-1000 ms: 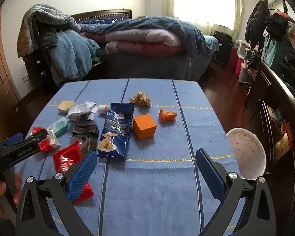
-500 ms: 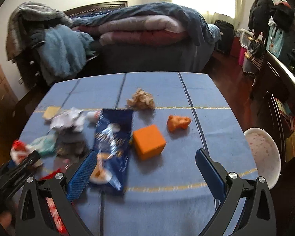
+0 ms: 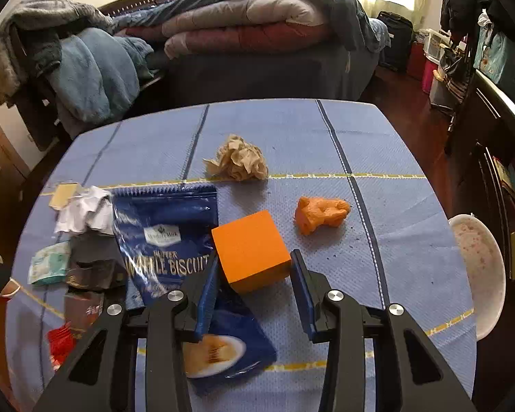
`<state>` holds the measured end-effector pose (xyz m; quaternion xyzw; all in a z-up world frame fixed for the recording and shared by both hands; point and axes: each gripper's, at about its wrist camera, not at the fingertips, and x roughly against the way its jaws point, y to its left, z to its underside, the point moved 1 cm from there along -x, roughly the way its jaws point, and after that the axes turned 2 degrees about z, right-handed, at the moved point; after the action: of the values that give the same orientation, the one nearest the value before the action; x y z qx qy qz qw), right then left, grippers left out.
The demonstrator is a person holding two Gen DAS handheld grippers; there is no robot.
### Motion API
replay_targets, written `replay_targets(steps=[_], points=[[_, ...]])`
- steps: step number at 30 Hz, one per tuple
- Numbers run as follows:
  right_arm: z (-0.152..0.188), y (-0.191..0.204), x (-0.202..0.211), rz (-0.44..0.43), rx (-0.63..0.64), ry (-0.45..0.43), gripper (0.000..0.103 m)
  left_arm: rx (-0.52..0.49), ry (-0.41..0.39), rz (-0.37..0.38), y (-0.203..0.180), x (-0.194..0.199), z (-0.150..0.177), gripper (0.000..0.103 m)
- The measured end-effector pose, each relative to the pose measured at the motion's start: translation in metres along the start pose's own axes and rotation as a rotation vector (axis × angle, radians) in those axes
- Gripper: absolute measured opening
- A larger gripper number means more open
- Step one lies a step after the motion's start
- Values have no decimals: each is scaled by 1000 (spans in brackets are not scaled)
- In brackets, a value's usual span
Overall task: Collect trash
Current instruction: 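Grasp the red-and-white tissue packet with the left tool while the right tool grasps the orange cube, then carry the packet and cube in both tools over the white wastebasket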
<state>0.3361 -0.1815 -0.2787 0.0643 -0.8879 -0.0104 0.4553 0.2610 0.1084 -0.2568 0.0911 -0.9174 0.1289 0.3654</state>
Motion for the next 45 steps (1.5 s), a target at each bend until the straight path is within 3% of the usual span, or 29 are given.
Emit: replay_targets(steps=[9,16,22,34,45], points=[[12,-20,42,-25,-22,-49,41,-37,-49,66,-29,38,-1,67],[30,-53,81,-8,-59,-98,41,-139,-86,179,-93,62,-3,67],[43,-99,109,58,-119,-146,41,-234,-91,292,-160,69,6,67],[61,-197,130,156,-286,-188,41,-415,-70,505,-301,62,27,67],[72,-264,122,226,-391,-179,41,-498,12,603,-392,26,45,67]])
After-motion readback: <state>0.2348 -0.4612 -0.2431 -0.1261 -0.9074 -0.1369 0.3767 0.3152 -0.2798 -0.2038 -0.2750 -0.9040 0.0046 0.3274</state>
